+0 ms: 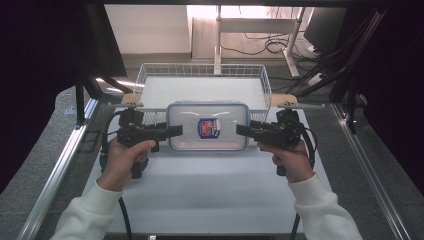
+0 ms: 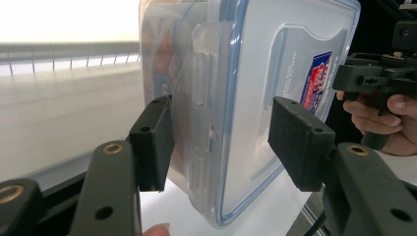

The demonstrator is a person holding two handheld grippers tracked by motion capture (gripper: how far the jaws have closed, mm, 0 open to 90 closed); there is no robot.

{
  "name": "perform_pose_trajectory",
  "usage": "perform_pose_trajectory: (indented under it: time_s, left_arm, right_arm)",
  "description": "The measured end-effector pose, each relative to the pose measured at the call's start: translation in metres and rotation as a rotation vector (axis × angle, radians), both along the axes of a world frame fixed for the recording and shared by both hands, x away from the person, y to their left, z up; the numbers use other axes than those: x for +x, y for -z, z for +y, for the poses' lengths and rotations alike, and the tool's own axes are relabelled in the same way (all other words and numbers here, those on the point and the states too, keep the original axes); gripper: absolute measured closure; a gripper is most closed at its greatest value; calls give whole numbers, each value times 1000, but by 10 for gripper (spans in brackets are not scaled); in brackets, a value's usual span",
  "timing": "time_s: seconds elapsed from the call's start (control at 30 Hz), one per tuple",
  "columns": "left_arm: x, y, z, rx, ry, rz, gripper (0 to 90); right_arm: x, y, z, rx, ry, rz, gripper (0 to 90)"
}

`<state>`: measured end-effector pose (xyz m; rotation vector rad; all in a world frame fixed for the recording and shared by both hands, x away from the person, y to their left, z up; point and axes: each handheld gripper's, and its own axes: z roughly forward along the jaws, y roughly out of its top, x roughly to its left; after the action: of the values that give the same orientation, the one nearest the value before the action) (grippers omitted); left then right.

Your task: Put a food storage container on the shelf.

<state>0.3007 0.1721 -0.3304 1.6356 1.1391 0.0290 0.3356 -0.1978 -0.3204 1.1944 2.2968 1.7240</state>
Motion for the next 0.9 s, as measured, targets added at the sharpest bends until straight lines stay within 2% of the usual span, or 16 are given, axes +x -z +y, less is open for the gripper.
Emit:
perform_pose_trajectory:
  time_s: [0.3, 0.53, 0.9]
  left_arm:
    - [10, -17, 1, 8, 5, -24, 437]
    - [21, -29, 4, 4, 3, -32, 438]
    - [50, -43, 11, -6, 8, -30, 443]
  right_arm:
    - [11, -19, 1, -1, -5, -28, 464]
    - [21, -28, 3, 2, -6, -37, 464]
    - [50, -45, 9, -4, -13, -37, 464]
